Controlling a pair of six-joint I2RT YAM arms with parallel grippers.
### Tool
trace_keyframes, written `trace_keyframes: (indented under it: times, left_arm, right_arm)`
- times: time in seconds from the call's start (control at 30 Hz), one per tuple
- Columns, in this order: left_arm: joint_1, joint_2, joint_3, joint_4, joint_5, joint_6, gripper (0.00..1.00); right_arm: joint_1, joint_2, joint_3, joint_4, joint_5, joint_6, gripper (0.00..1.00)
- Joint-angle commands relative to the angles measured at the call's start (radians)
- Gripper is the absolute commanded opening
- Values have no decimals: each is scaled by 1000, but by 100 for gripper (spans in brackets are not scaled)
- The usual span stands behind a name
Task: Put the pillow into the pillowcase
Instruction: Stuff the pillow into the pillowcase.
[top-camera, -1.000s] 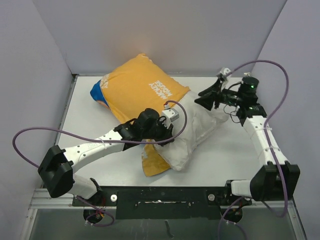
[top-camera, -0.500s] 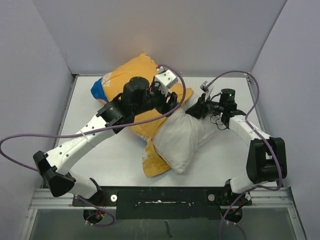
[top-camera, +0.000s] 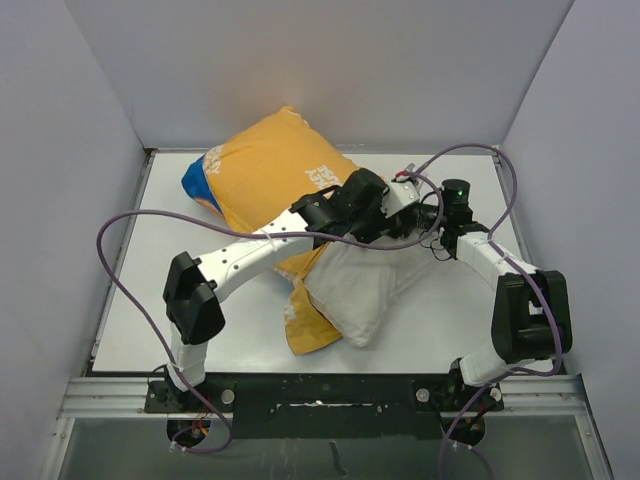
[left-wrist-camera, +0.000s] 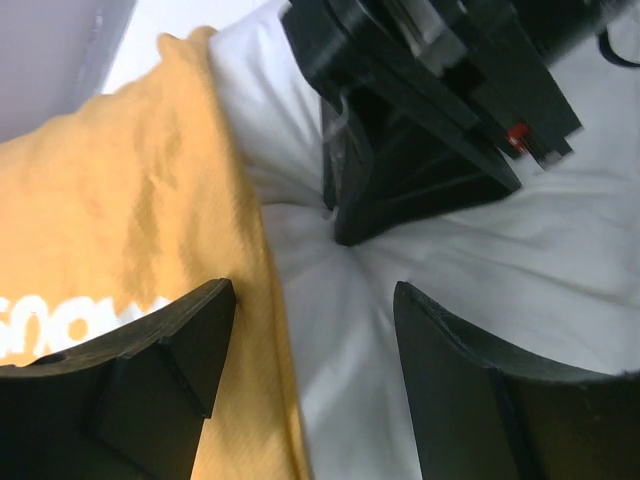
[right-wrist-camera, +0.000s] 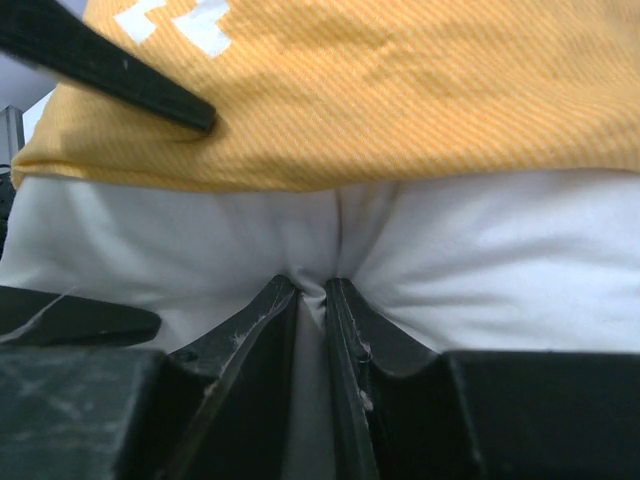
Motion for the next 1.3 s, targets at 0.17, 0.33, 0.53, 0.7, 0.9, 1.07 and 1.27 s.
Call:
trace_keyframes:
  times: [0.17,0.33,0.53,0.7,0.9,1.07,1.27]
  left_arm:
    - [1,104,172,20,-259,107,56]
    - [6,126,188,33,-278,133,49]
    - [18,140,198,-12,-138,75,68]
    - [22,163,190,40,-208,115,61]
    - [34,156,195,94,-239,128,21]
    - [27,138,219,129,-228,131,0]
    - [25,96,215,137,-156,85,0]
  right_arm:
    - [9,30,-28,-85,-9,4,20]
    - [9,37,-25,-88,-13,2,20]
    - [8,36,-23,-86,-15,4,20]
    - [3,34,-27,-69,-38,17,20]
    - [-9,26,-34,-48,-71,31,21]
    - [-9,28,-34,-37,-85,39,21]
    - [-22,11,-42,-1,-136,62,22]
